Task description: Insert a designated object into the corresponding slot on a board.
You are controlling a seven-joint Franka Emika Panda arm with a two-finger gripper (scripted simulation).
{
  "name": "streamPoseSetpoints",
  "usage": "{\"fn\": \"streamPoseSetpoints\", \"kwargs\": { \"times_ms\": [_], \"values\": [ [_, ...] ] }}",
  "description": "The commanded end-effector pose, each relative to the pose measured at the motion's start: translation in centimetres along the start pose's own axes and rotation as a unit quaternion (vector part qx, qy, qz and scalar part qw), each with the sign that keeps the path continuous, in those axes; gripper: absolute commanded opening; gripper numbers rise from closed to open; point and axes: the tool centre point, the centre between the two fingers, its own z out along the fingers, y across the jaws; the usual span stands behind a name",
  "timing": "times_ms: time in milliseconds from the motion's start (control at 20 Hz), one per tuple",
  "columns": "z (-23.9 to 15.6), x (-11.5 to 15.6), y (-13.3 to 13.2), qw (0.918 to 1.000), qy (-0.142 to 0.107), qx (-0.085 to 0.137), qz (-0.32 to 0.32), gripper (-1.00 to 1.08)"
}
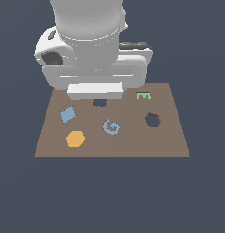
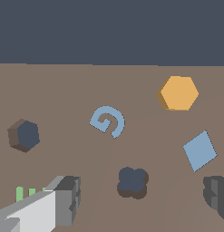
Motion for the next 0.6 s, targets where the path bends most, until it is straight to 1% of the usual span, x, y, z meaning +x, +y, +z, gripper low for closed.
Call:
{"fn": "streamPoseSetpoints", "kwargs": {
  "times_ms": [0, 300, 550],
  "values": [
    [0.9, 0.4, 0.9, 0.9998, -0.001, 0.0, -0.018, 1.0],
    [3.6, 2.2, 3.4, 0.9972, -0.003, -0.001, -0.075, 1.0],
    [6.1, 4.0, 5.6, 0.9917, -0.005, -0.002, -0.128, 1.0]
  ]
}}
